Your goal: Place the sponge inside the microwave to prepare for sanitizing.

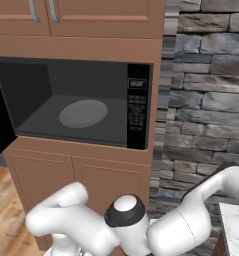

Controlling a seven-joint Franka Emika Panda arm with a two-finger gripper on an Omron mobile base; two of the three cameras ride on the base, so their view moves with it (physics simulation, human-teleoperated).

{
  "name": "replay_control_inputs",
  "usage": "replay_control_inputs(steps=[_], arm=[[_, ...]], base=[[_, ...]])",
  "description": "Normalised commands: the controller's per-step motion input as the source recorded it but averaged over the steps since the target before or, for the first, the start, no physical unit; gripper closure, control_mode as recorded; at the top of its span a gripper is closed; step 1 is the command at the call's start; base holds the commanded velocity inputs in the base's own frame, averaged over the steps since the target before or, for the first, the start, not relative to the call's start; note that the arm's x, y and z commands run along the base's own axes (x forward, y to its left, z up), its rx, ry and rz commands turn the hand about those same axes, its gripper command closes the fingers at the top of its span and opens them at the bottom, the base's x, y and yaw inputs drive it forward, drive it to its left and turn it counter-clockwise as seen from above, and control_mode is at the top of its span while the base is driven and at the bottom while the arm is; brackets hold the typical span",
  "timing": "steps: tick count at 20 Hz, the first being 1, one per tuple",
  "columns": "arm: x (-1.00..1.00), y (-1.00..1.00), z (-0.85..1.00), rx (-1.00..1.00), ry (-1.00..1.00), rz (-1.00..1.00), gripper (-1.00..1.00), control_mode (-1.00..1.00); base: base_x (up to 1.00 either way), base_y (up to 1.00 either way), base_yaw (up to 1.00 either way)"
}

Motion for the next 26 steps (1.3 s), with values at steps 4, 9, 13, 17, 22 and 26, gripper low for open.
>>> replay_control_inputs(steps=[4, 9, 13, 17, 22, 26], arm=[[0.01, -0.17, -0.21, 0.05, 0.02, 0.0, -1.0, -1.0], [0.0, -0.16, -0.22, 0.06, 0.06, 0.0, -1.0, -1.0], [0.0, -0.04, -0.28, 0.06, 0.05, 0.0, -1.0, -1.0], [0.0, -0.01, -0.25, 0.05, 0.03, -0.01, -1.0, -1.0], [0.0, -0.03, -0.25, 0.05, 0.02, -0.03, -1.0, -1.0], [0.0, -0.04, -0.25, 0.05, 0.01, -0.03, -1.0, -1.0]], base=[[0.0, 0.0, 0.0], [0.0, 0.0, 0.0], [0.0, 0.0, 0.0], [0.0, 0.0, 0.0], [0.0, 0.0, 0.0], [0.0, 0.0, 0.0]])
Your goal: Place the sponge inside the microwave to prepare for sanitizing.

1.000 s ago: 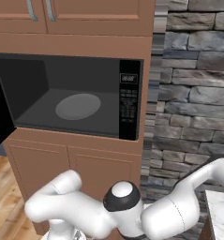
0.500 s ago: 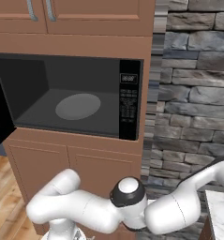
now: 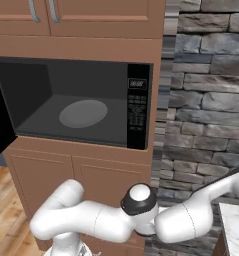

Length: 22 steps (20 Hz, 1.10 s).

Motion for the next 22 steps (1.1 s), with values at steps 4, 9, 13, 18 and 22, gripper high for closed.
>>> replay_control_inputs(steps=[4, 9, 13, 18, 22], arm=[[0.0, 0.0, -0.23, 0.04, 0.0, -0.03, 1.0, -1.0], [0.0, -0.02, -0.18, 0.02, -0.01, -0.04, 1.0, -1.0], [0.0, 0.0, -0.13, 0.01, -0.04, -0.04, 1.0, -1.0], [-0.12, 0.04, 0.09, -0.01, -0.02, 0.0, 1.0, -1.0], [-0.52, 0.43, 0.4, -0.14, -0.08, 0.1, 1.0, -1.0]], base=[[0.0, 0.0, 0.0], [0.0, 0.0, 0.0], [0.0, 0.0, 0.0], [0.0, 0.0, 0.0], [0.0, 0.0, 0.0]])
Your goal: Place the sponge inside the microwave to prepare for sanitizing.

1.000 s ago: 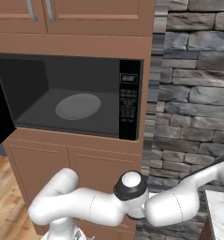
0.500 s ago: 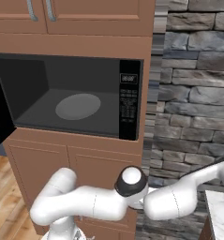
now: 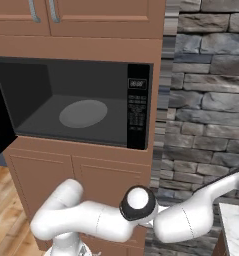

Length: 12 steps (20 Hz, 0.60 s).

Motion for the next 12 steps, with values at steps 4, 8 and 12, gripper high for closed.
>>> replay_control_inputs(steps=[4, 8, 12], arm=[[-0.55, 0.66, 0.59, -0.24, -0.01, 0.15, 1.0, -1.0], [-0.68, 0.98, 0.15, -0.26, -0.03, 0.27, 1.0, -1.0], [-0.81, 0.93, -0.09, -0.23, -0.09, 0.46, 1.0, -1.0]], base=[[0.0, 0.0, 0.0], [0.0, 0.0, 0.0], [0.0, 0.0, 0.0]])
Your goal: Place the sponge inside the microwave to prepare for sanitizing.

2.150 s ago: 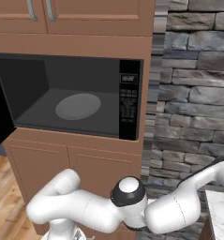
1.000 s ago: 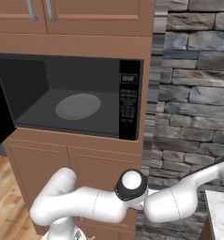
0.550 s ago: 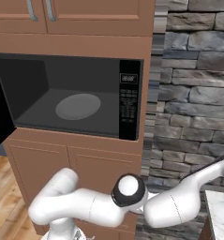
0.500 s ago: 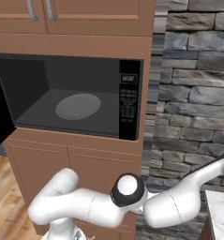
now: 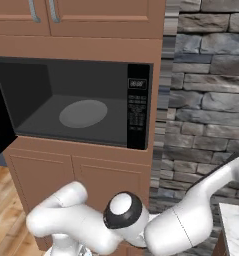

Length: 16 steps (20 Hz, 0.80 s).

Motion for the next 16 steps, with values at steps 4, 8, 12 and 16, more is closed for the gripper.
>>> replay_control_inputs(steps=[4, 8, 12, 16], arm=[[-0.6, 1.0, -0.13, -0.29, -0.06, 0.43, 1.0, -1.0], [-0.13, 1.0, -0.06, -0.24, -0.14, 0.35, 1.0, -1.0], [0.0, 1.0, -0.04, -0.17, -0.17, 0.3, 1.0, -1.0], [0.0, 0.54, 0.0, -0.17, -0.12, 0.24, 1.0, -1.0]], base=[[0.0, 0.0, 0.0], [0.0, 0.0, 0.0], [0.0, 0.0, 0.0], [0.0, 0.0, 0.0]])
